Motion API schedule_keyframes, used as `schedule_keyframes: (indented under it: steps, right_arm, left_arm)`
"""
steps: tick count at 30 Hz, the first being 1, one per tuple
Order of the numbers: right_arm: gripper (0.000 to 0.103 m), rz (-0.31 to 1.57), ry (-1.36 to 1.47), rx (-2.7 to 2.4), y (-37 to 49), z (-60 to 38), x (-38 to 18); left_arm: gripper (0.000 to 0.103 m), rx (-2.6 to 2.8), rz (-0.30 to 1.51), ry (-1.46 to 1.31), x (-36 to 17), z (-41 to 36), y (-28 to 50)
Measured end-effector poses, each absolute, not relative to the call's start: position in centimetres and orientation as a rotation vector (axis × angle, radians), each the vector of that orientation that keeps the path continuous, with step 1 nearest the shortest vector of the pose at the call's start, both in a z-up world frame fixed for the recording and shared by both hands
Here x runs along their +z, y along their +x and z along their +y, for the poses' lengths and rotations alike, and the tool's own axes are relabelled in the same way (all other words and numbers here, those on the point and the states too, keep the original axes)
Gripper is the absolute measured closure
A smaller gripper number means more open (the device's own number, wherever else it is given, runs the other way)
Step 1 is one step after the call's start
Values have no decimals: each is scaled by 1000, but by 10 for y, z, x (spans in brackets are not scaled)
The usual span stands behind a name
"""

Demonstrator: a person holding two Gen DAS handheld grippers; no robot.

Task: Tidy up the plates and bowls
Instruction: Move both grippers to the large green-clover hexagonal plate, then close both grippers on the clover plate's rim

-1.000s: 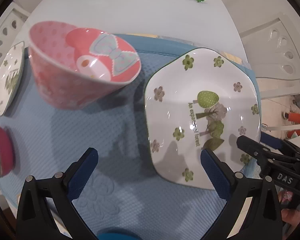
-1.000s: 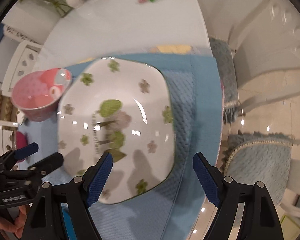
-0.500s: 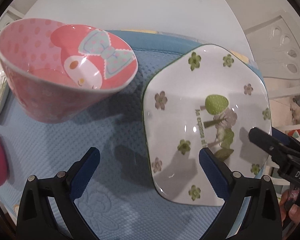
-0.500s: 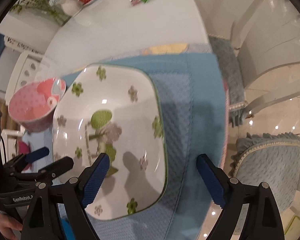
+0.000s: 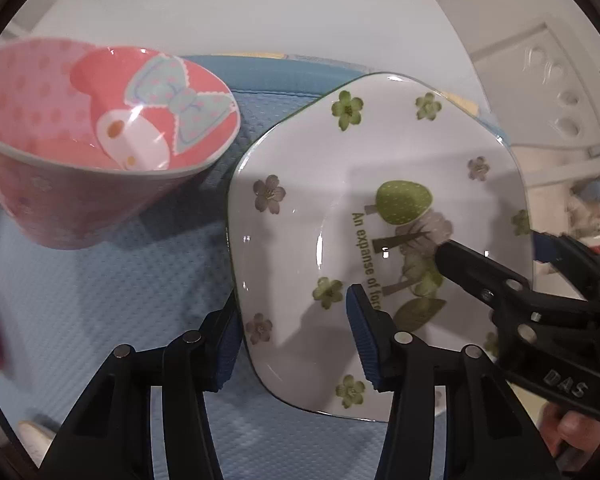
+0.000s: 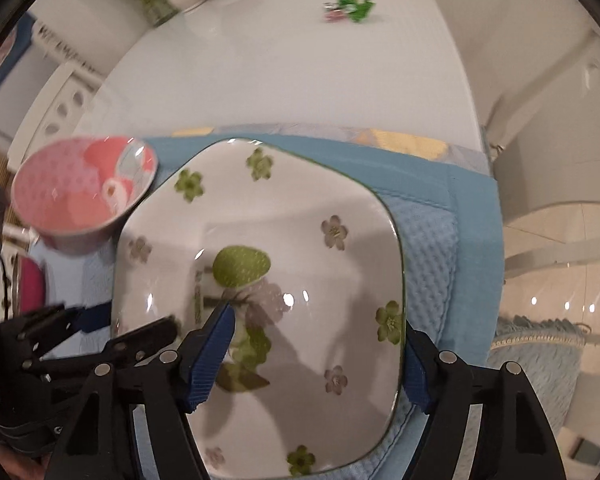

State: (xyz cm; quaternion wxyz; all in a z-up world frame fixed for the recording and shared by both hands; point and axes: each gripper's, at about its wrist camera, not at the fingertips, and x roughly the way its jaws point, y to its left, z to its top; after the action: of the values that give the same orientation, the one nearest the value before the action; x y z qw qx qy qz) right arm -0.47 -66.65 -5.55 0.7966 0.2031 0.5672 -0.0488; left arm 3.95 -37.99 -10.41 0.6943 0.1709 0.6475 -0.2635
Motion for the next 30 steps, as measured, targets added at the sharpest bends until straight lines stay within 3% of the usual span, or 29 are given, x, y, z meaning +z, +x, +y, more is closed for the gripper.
schedule_keyframes:
  steps: [11,16,19,23,25,30]
  right_arm:
    - [30,1311,431,27,-67,-628,-66]
    - [30,1283,434,17,-75,-633,-73]
    - [15,1252,510,27,-72,-645,-75]
    - [13,1304,310,-43,-66,-623,-76]
    - [1,1291,236,-48,-70,-613,-80]
    - [0,1303,236,-56,-75,-618,-82]
  left_arm:
    - [57,-656,1516,422,-108,-337,10]
    - [48,-590,1484,338,-114,-332,24]
    - [44,-574,1397,341,-113,-335,28]
    - [44,-556,1363,356,-113,-332,27]
    - [44,-560,1344,377,-112,-330,24]
    - [44,-551,1302,449,-110,-334,9]
